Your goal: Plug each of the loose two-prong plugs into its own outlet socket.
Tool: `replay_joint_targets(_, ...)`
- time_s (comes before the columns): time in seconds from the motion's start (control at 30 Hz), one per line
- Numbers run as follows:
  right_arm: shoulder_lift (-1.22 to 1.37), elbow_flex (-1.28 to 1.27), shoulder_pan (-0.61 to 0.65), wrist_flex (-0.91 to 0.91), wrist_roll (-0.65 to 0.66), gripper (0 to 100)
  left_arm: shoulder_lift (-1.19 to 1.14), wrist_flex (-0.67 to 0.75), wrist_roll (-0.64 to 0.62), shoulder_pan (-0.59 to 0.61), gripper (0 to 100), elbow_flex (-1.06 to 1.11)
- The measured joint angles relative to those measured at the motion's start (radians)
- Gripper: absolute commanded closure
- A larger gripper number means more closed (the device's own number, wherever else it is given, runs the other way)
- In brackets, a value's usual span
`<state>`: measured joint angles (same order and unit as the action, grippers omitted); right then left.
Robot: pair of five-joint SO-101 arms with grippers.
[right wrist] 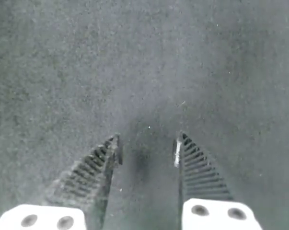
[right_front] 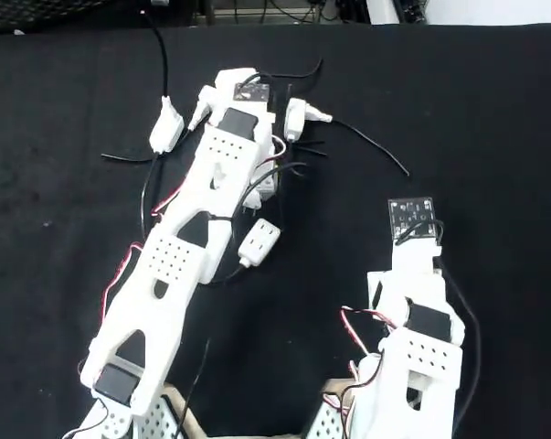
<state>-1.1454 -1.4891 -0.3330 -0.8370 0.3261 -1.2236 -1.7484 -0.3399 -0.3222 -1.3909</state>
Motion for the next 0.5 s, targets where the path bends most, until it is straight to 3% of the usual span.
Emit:
replay_joint_targets(0.23, 0.000, 0.000, 0.000, 0.000, 0.000, 82.2, 0.087, -0.002, -0.023, 0.052, 81, 0.040)
replay_joint_targets(0.5, 0.000, 0.000, 0.000, 0.003, 0.000, 82.2, 0.275, -0.002, -0.031, 0.048, 79, 0.350)
